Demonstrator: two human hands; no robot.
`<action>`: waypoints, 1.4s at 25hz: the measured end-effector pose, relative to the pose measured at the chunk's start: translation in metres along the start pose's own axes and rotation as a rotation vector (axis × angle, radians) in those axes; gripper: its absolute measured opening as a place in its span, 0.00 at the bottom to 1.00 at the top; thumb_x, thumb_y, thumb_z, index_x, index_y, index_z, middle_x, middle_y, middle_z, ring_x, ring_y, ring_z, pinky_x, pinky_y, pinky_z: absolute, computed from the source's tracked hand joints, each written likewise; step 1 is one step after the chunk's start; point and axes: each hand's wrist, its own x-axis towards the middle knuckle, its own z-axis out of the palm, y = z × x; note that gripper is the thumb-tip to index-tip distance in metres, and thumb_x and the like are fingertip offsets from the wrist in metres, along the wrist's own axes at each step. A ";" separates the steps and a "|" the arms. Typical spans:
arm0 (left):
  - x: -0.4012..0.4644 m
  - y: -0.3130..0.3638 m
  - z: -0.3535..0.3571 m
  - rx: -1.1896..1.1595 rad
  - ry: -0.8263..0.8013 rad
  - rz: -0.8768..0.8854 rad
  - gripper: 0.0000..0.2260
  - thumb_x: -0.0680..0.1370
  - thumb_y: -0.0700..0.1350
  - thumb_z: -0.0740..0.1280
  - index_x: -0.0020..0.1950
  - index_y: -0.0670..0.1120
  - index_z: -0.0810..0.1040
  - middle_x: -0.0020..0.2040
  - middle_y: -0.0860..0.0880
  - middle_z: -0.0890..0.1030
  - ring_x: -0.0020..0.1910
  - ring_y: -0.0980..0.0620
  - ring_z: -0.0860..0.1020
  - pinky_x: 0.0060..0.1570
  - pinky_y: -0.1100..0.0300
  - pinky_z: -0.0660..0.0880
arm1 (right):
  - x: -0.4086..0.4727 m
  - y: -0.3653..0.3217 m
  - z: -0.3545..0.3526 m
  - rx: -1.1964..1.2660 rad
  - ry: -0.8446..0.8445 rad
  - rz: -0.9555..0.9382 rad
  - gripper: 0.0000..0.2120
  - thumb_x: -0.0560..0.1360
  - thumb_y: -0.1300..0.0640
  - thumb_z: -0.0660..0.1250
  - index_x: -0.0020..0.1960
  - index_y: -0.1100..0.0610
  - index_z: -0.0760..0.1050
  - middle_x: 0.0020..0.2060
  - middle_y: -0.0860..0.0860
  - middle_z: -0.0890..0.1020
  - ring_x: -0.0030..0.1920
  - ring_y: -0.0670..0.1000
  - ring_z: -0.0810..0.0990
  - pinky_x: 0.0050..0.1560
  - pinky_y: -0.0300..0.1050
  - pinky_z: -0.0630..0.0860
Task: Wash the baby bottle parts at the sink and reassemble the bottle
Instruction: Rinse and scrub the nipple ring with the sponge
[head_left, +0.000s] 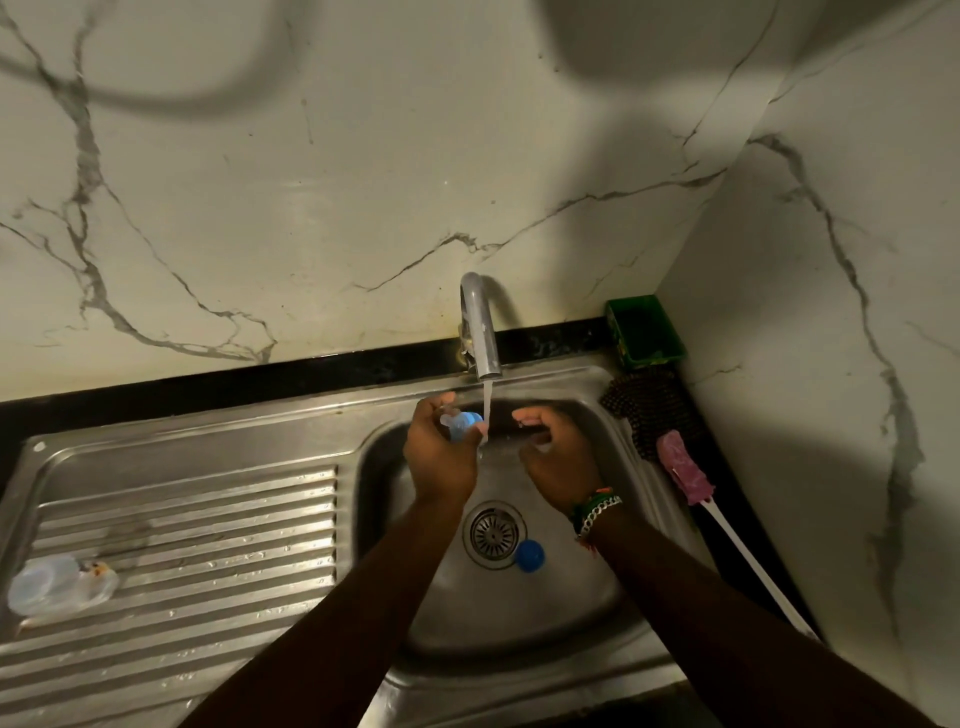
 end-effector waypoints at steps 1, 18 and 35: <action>-0.002 -0.003 0.000 0.050 0.001 0.039 0.17 0.76 0.35 0.74 0.63 0.45 0.76 0.52 0.52 0.80 0.47 0.61 0.79 0.41 0.75 0.76 | 0.003 -0.003 -0.001 -0.024 0.006 -0.023 0.20 0.75 0.69 0.65 0.65 0.57 0.77 0.62 0.54 0.80 0.62 0.50 0.78 0.67 0.49 0.76; 0.023 0.015 0.006 -0.872 -0.342 -0.800 0.17 0.83 0.54 0.64 0.55 0.39 0.81 0.42 0.43 0.83 0.35 0.51 0.78 0.30 0.62 0.76 | 0.119 -0.059 -0.002 -0.370 -0.410 -0.257 0.17 0.78 0.53 0.70 0.67 0.49 0.78 0.63 0.54 0.81 0.63 0.55 0.79 0.68 0.55 0.75; -0.004 -0.033 0.009 0.410 -0.230 0.391 0.14 0.80 0.50 0.68 0.64 0.48 0.77 0.56 0.49 0.80 0.54 0.51 0.77 0.52 0.58 0.75 | -0.012 0.071 -0.054 -0.570 0.402 0.354 0.34 0.77 0.53 0.67 0.80 0.52 0.59 0.80 0.57 0.58 0.79 0.63 0.57 0.76 0.64 0.57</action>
